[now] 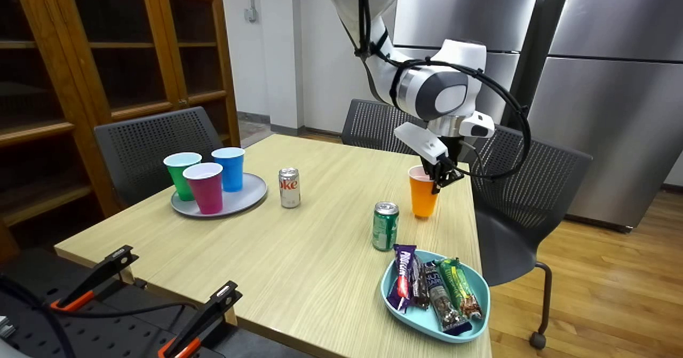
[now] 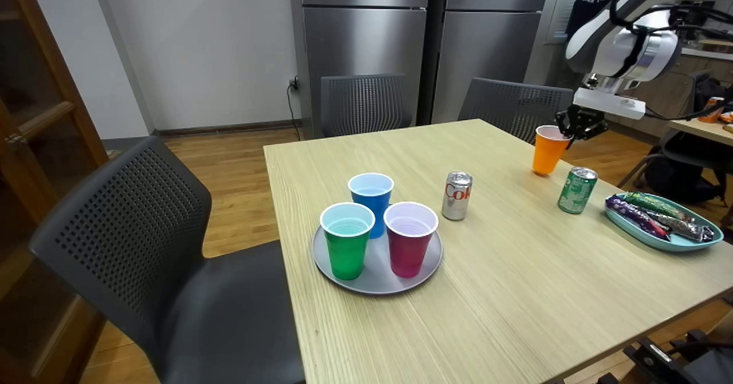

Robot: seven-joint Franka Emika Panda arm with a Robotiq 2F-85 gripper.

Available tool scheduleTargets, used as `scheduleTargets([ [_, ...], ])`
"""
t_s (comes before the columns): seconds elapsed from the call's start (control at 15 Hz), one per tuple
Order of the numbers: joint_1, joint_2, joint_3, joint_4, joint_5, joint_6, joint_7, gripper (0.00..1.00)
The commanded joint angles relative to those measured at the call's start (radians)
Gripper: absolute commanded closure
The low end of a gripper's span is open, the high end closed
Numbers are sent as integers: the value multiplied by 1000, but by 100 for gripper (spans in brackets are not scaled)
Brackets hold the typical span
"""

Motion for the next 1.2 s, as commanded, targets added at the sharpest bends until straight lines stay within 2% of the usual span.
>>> scheduleTargets([
  [0.0,-9,-125,34,-158,11,88,-50,99],
  [0.6,1,-316,85,-374,14,225,-92,99],
  [1.13,-7,-470,147,-547,55,256,-151,99],
])
